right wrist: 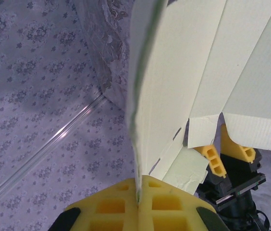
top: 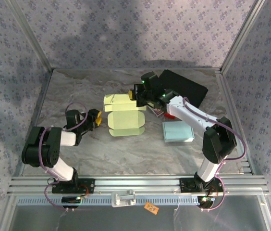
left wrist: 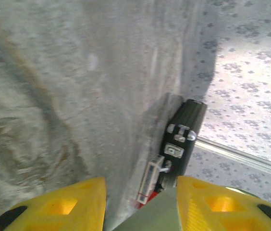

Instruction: Fold the paper box

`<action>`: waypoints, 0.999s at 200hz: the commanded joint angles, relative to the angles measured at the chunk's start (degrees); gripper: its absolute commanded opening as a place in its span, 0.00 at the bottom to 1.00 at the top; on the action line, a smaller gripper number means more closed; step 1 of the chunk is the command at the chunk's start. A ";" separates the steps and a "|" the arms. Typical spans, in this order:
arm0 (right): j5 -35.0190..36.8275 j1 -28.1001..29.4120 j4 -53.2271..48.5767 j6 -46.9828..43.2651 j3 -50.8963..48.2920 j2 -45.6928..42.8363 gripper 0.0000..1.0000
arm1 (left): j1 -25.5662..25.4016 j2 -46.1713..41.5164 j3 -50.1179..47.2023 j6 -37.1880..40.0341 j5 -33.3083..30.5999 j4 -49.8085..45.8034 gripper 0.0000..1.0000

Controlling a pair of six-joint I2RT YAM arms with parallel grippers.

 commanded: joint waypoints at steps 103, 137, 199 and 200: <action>0.05 -0.69 2.31 2.65 -0.26 0.10 0.00 | -6.88 8.15 5.07 -9.81 -1.92 19.20 0.38; 0.48 -0.81 3.45 3.02 -1.17 0.08 0.00 | -9.98 8.98 5.87 -11.22 -2.99 20.71 0.34; -0.65 -1.25 2.44 0.61 -0.59 0.57 0.00 | -9.03 3.73 2.10 -10.46 -4.75 15.26 0.37; -0.65 -1.25 2.41 0.46 -0.59 0.60 0.00 | -8.95 3.62 2.05 -10.48 -4.71 15.00 0.38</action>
